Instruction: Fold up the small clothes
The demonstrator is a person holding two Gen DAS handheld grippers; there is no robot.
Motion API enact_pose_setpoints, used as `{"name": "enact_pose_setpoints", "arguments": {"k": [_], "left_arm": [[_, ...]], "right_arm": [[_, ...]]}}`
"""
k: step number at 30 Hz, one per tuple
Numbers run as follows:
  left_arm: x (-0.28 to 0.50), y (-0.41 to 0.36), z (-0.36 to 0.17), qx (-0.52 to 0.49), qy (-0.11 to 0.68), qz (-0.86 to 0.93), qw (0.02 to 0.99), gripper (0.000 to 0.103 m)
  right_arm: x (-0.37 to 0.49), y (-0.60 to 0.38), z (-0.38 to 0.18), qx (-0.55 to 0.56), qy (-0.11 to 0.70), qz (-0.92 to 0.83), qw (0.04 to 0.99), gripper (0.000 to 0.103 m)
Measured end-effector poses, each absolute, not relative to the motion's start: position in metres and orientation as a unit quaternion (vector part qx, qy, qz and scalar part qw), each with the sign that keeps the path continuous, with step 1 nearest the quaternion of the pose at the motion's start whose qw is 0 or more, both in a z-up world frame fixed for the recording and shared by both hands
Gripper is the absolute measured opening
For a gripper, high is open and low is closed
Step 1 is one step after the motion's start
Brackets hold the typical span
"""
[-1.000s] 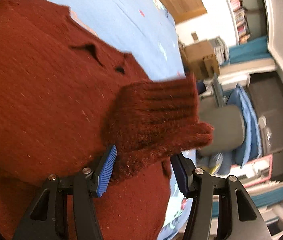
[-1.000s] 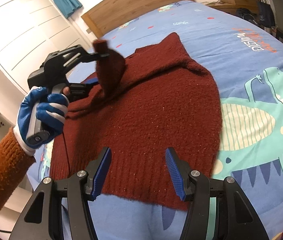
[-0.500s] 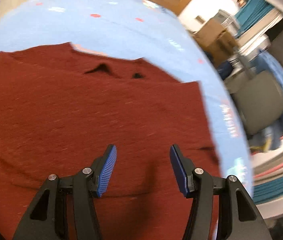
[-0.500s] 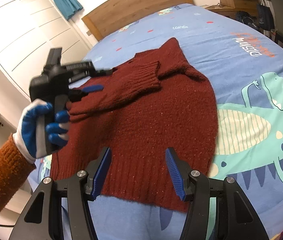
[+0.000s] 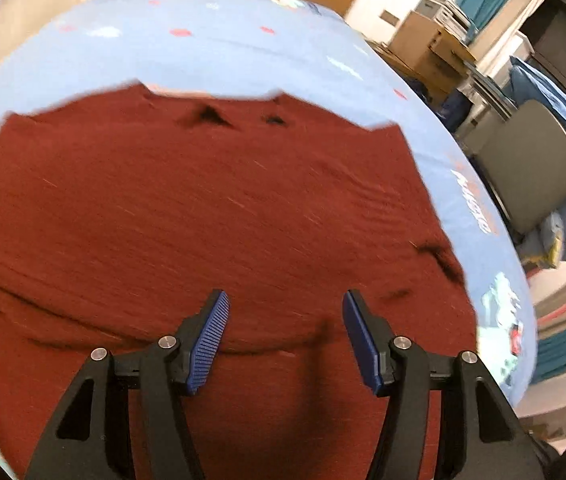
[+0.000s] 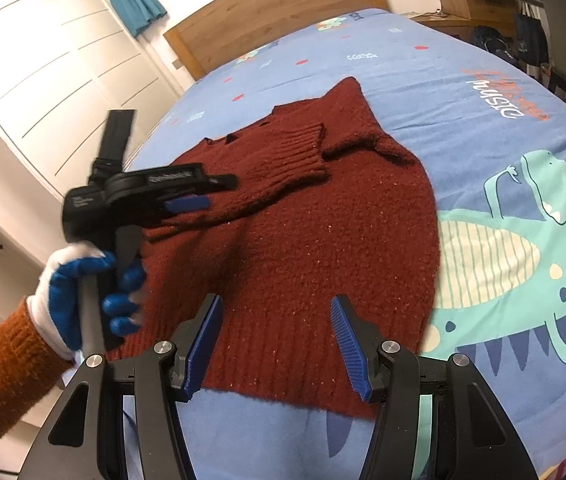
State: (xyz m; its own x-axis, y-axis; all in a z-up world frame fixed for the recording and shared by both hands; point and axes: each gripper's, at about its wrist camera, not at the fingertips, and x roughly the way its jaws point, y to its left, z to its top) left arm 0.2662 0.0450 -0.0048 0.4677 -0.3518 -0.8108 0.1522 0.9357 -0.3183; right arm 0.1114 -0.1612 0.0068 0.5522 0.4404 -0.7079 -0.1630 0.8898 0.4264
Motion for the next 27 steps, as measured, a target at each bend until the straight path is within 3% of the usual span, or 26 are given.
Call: {"name": "enact_pose_setpoints", "arguments": {"k": [7, 12, 17, 27], "left_arm": [[0.29, 0.138, 0.005, -0.088, 0.475, -0.041, 0.874, 0.053], [0.291, 0.184, -0.018, -0.122, 0.496, 0.0, 0.86, 0.053], [0.277, 0.173, -0.027, -0.092, 0.495, -0.012, 0.864, 0.058], [0.241, 0.169, -0.009, -0.106, 0.509, -0.05, 0.853, 0.058]], "right_arm": [[0.119, -0.145, 0.007, 0.148, 0.441, 0.18, 0.867, 0.058], [0.122, -0.144, 0.006, 0.142, 0.443, 0.174, 0.868, 0.058], [0.121, -0.152, 0.007, 0.138, 0.446, 0.162, 0.87, 0.058], [0.111, -0.18, 0.007, 0.148, 0.446, 0.13, 0.873, 0.058]]}}
